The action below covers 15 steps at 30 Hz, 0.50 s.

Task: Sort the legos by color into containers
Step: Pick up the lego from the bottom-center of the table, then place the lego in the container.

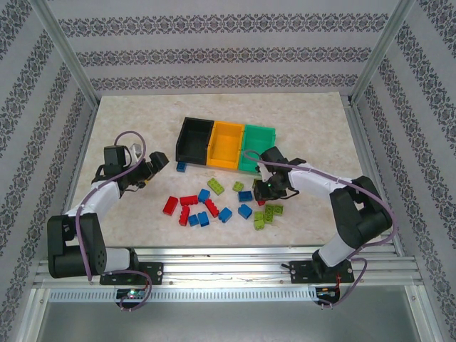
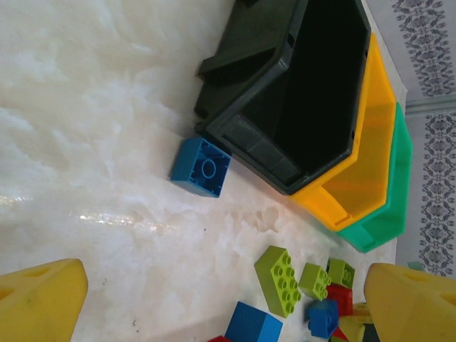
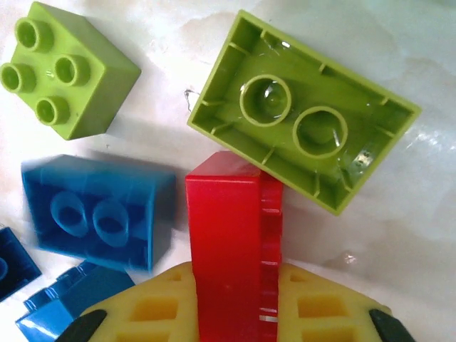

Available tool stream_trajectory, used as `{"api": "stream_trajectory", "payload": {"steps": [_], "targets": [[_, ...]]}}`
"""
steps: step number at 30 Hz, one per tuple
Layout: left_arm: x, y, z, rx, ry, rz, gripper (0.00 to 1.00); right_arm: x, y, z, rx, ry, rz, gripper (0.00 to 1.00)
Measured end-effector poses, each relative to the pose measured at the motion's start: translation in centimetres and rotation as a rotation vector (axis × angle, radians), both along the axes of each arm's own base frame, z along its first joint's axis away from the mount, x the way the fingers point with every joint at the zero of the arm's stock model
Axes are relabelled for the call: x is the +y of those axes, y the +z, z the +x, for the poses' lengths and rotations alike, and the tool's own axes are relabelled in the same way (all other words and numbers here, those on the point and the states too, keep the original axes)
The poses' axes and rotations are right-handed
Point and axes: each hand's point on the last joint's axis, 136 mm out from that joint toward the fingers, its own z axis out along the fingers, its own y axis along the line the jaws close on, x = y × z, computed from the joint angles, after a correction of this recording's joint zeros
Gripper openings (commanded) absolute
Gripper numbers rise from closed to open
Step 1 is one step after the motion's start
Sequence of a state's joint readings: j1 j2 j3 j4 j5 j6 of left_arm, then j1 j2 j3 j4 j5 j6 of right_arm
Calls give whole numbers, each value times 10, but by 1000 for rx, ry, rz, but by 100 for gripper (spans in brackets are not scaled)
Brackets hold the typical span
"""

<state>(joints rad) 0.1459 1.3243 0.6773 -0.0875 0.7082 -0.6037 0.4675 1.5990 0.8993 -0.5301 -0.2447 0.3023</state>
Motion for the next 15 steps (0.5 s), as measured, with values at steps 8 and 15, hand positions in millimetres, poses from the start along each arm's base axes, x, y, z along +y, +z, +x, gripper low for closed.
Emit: {"api": "stream_trajectory", "payload": {"steps": [8,15], "targets": [[-6,0,-5,14,-31,-29,100,3,55,19,-141,-23,70,11],[-16,2,-7,21,-70,-53,95,-14,111,102,-293,-177,166,23]]}}
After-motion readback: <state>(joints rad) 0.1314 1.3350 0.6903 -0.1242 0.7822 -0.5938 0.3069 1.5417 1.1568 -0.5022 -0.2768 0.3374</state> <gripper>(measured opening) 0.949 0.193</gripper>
